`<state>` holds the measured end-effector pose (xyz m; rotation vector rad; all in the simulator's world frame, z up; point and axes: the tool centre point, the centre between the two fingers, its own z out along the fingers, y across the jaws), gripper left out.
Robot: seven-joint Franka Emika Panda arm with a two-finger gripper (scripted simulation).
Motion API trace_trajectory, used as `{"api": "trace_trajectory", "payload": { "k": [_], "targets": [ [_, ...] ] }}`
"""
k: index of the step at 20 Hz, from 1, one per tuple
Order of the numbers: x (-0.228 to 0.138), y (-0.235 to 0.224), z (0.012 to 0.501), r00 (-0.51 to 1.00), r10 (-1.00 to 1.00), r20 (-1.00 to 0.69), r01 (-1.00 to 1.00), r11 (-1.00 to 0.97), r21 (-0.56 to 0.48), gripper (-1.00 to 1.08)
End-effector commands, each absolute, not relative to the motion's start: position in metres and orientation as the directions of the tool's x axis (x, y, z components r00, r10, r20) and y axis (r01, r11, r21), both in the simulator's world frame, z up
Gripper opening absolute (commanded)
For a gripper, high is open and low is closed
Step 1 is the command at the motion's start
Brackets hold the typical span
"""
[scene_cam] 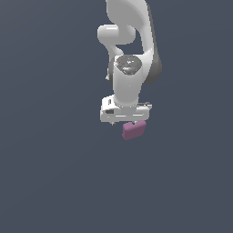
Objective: Pick up the object and move it to a goal position.
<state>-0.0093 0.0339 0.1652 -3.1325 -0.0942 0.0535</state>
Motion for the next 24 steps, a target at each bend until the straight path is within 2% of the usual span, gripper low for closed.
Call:
{"api": "trace_trajectory", "payload": {
  "k": [1, 15, 24],
  "targets": [
    [-0.009, 0.034, 0.165, 0.998, 0.06, -0.034, 0.06, -0.998, -0.008, 1.0],
    [-0.015, 0.03, 0.155, 0.995, 0.079, -0.056, 0.078, -0.997, -0.025, 1.0],
    [-0.016, 0.033, 0.154, 0.998, 0.012, -0.055, 0.011, -1.0, -0.02, 1.0]
  ]
}}
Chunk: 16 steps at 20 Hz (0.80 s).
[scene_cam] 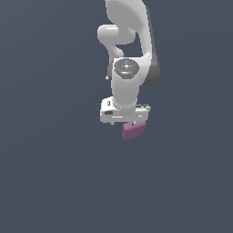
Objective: Pick up the object and move it to a goal position.
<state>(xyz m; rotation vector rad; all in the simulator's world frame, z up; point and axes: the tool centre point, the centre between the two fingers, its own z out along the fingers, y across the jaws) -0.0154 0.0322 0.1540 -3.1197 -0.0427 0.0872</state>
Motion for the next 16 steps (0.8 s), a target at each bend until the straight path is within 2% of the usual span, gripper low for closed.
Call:
{"api": "trace_trajectory", "payload": {
  "k": [1, 16],
  "targets": [
    [-0.016, 0.034, 0.154, 0.998, -0.001, -0.055, -0.002, -1.0, -0.019, 1.0],
    [-0.021, 0.05, 0.151, 0.95, -0.309, -0.044, -0.309, -0.951, 0.001, 1.0]
  ]
}}
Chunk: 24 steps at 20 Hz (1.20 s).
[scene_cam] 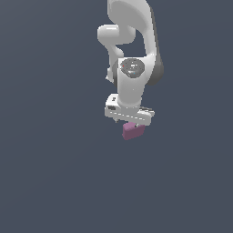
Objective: Pick up the object and move it to a goal position.
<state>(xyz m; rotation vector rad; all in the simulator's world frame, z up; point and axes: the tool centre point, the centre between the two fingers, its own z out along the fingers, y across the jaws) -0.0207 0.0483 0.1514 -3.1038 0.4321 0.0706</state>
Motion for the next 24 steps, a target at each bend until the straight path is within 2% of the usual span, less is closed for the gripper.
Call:
{"api": "trace_trajectory", "payload": {
  "k": [1, 12, 24],
  "targets": [
    [-0.022, 0.051, 0.151, 0.943, -0.331, -0.043, -0.332, -0.943, 0.002, 1.0],
    [-0.027, 0.065, 0.149, 0.823, -0.567, -0.028, -0.567, -0.824, 0.01, 1.0],
    [-0.033, 0.079, 0.147, 0.628, -0.778, -0.012, -0.778, -0.628, 0.01, 1.0]
  ]
}}
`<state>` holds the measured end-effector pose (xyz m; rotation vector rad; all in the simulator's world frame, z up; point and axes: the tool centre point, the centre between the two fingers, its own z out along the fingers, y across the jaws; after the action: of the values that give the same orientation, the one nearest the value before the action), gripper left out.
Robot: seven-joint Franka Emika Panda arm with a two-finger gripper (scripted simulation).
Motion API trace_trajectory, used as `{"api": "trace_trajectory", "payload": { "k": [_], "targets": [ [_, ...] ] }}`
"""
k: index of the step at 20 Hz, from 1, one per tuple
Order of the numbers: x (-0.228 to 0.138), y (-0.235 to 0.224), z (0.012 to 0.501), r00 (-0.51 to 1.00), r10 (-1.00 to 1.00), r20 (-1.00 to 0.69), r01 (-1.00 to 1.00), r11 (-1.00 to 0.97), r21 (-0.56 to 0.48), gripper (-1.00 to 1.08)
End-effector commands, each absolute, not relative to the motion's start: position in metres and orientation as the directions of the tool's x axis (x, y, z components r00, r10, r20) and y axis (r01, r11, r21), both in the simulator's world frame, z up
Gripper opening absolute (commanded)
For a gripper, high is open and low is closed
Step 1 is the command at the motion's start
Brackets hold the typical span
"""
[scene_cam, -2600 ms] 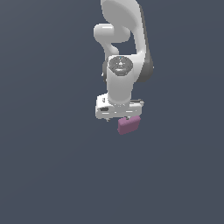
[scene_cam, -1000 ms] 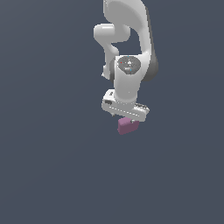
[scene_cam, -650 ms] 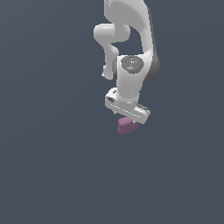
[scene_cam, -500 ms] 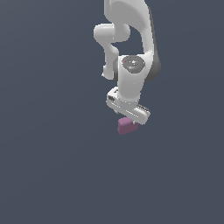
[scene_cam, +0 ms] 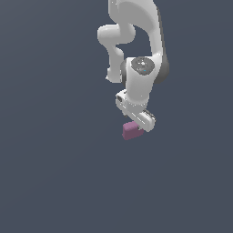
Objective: Pick up the object and move it to a goal position.
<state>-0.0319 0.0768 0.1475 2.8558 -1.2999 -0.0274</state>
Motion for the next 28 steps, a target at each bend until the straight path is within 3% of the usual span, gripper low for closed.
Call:
{"api": "trace_trajectory", "payload": {
  "k": [1, 15, 28],
  "targets": [
    [-0.033, 0.08, 0.147, 0.609, -0.793, -0.011, -0.793, -0.609, 0.01, 1.0],
    [-0.039, 0.092, 0.146, 0.389, -0.921, -0.001, -0.921, -0.389, 0.002, 1.0],
    [-0.039, 0.093, 0.141, 0.356, -0.935, 0.0, -0.935, -0.356, 0.0, 1.0]
  ]
}}
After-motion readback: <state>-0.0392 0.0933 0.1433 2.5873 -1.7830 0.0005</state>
